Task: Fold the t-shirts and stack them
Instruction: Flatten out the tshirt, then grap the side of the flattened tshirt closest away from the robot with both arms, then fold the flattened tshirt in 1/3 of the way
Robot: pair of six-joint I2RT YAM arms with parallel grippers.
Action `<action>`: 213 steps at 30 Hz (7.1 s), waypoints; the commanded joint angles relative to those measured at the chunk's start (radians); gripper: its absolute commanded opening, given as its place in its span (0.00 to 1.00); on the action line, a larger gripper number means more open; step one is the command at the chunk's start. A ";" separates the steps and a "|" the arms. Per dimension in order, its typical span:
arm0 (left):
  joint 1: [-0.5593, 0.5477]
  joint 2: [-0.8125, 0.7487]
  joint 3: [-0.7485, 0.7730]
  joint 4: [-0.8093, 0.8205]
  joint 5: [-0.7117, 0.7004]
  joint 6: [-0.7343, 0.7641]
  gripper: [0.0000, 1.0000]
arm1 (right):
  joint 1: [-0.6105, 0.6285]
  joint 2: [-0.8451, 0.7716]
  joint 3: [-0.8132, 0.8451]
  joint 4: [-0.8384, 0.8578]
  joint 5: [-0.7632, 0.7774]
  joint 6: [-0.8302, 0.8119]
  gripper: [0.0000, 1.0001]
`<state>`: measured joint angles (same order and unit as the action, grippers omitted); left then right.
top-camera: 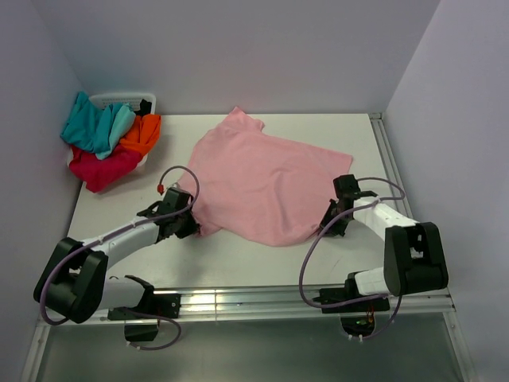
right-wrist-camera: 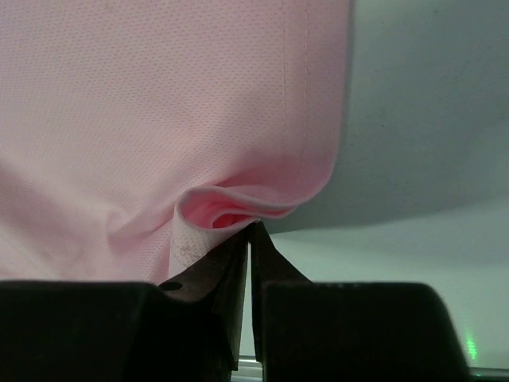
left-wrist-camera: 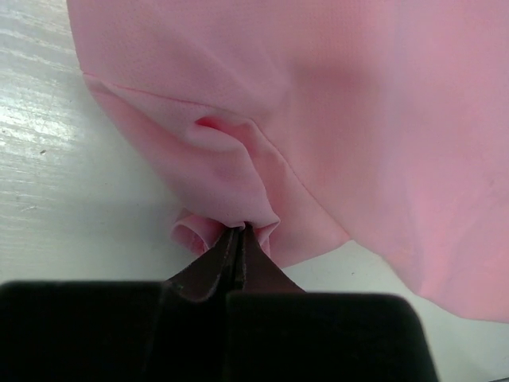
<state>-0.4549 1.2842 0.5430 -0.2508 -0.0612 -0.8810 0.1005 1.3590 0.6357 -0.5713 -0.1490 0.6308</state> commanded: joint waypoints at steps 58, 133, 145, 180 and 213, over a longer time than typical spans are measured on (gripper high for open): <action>0.188 0.588 1.052 -0.367 -0.140 0.186 0.99 | -0.025 0.642 1.144 -0.375 0.316 0.056 0.96; -0.128 -0.230 0.161 -0.361 -0.203 -0.294 0.00 | -0.028 0.075 0.147 -0.055 0.197 0.102 0.67; -0.128 -0.227 0.156 -0.369 -0.210 -0.292 0.00 | -0.030 0.026 0.202 -0.095 0.186 0.098 0.66; -0.128 -0.289 0.241 -0.496 -0.201 -0.312 0.00 | -0.093 -0.039 0.145 -0.234 0.289 0.104 0.00; 0.265 0.709 1.251 -0.442 -0.018 0.088 0.99 | -0.125 0.638 1.105 -0.378 0.209 0.072 1.00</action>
<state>-0.2253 1.8874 1.6020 -0.6830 -0.0914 -0.8684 -0.0170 1.9167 1.5890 -0.9386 0.0803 0.7120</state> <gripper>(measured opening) 0.955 0.882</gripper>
